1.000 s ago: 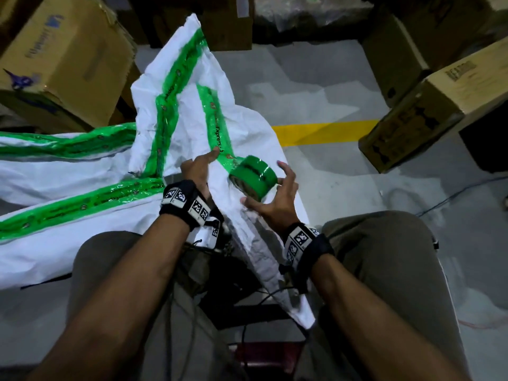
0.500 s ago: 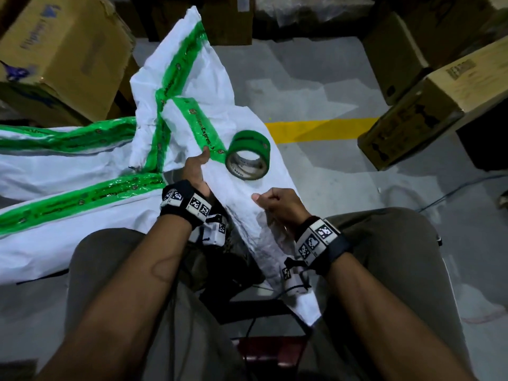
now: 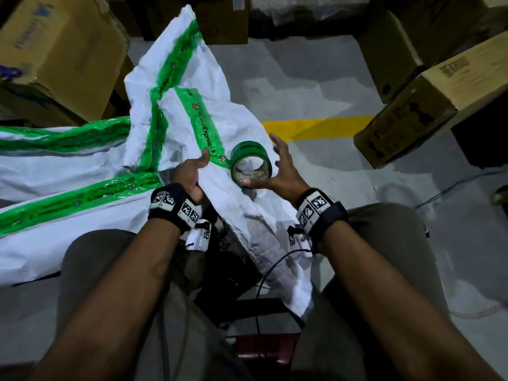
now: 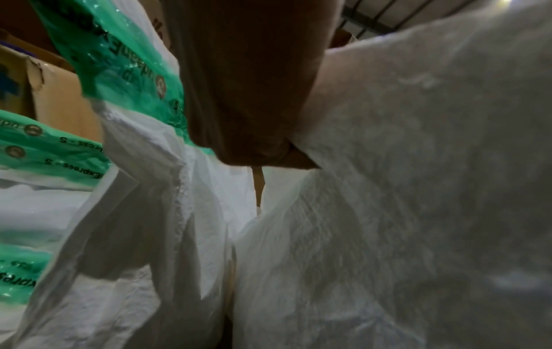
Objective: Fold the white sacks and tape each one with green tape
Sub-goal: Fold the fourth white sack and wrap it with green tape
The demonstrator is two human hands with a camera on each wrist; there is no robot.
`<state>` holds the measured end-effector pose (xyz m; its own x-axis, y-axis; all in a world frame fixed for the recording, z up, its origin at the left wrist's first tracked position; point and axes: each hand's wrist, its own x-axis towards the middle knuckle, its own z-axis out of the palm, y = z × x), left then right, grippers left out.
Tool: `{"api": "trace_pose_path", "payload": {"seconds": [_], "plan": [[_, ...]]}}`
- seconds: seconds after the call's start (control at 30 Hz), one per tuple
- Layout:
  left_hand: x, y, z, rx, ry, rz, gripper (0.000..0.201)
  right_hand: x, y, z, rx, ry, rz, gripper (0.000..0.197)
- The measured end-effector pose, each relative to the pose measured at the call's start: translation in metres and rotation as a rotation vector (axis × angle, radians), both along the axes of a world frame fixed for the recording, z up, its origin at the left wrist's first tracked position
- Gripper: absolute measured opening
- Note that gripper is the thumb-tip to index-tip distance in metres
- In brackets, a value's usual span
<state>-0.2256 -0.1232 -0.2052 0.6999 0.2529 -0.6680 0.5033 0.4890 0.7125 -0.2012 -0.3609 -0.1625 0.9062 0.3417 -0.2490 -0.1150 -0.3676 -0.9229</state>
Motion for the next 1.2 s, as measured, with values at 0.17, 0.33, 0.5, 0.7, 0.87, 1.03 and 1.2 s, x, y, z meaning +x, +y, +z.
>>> {"api": "trace_pose_path", "payload": {"seconds": [0.17,0.33,0.5,0.7,0.87,1.03,1.2], "plan": [[-0.004,0.0,-0.001,-0.063,-0.055,0.001,0.048,0.012,0.005,0.005,0.044,-0.079,0.054,0.082],[-0.001,-0.004,-0.002,0.065,0.015,0.197,0.034,0.005,0.007,0.023,-0.18,-0.41,0.212,0.063],[0.002,-0.005,0.011,0.211,0.08,0.123,0.051,-0.002,-0.006,0.042,-0.604,-0.268,0.453,0.07],[-0.016,-0.01,0.004,-0.111,-0.01,0.201,0.058,-0.025,-0.002,0.02,-0.571,-0.083,0.567,0.08],[-0.051,-0.053,0.023,-0.402,-0.103,0.056,0.028,-0.03,0.014,0.008,-0.577,-0.008,0.607,0.081],[-0.079,-0.083,0.013,0.014,0.18,0.01,0.077,-0.045,0.024,-0.005,-0.595,-0.017,0.564,0.077],[-0.078,-0.088,0.01,0.355,0.291,0.222,0.065,-0.057,0.011,-0.01,-0.298,-0.025,0.216,0.061]]}}
